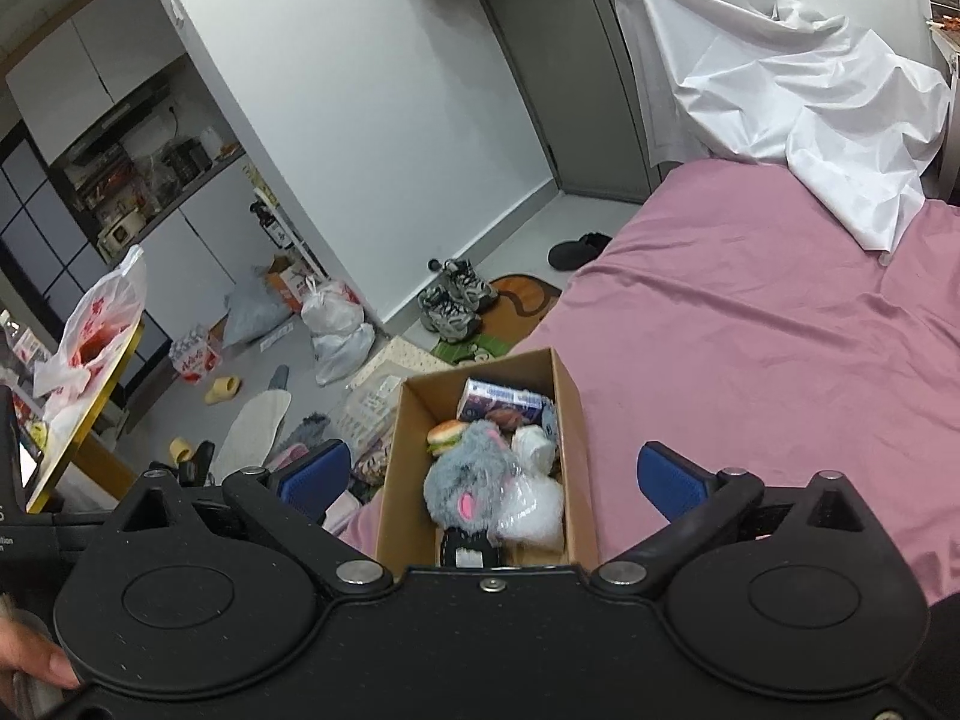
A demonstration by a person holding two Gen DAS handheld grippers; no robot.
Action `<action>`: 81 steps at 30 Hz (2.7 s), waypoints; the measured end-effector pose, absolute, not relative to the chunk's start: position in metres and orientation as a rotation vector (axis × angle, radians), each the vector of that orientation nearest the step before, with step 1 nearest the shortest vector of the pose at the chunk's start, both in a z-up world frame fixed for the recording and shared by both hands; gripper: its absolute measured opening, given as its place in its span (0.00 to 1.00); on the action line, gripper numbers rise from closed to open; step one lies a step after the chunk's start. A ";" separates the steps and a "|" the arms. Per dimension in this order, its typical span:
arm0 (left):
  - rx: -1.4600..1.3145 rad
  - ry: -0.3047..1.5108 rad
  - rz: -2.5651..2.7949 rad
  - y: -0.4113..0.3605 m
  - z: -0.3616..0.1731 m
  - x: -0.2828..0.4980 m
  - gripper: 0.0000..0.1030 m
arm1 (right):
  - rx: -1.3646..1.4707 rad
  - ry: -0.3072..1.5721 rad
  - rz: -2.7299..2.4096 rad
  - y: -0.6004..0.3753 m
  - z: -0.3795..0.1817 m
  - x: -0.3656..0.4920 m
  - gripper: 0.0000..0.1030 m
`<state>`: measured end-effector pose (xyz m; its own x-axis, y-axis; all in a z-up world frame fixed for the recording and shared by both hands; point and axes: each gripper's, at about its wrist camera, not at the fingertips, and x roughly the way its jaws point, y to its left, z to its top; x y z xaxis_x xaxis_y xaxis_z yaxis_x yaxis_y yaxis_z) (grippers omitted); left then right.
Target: Organize soft objects
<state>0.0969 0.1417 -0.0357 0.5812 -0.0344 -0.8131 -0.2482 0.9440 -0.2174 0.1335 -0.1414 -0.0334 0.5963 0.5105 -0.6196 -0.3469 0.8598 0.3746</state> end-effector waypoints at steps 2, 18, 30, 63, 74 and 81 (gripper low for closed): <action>-0.315 0.941 0.122 0.140 -0.032 0.092 0.99 | 0.215 0.791 0.505 -0.143 -0.031 0.129 1.00; -0.264 0.898 0.074 0.136 -0.007 0.054 0.99 | 0.129 0.767 0.493 -0.157 -0.002 0.093 1.00; -0.217 0.877 0.018 0.126 -0.002 0.030 0.99 | 0.104 0.764 0.449 -0.170 -0.001 0.066 1.00; -0.188 0.865 0.005 0.119 -0.005 0.019 0.99 | 0.081 0.772 0.435 -0.171 -0.005 0.056 1.00; -0.174 0.852 0.010 0.117 -0.001 0.018 0.99 | 0.082 0.765 0.433 -0.175 -0.002 0.055 1.00; -0.164 0.840 0.005 0.115 0.003 0.016 0.99 | 0.086 0.760 0.428 -0.176 -0.001 0.053 1.00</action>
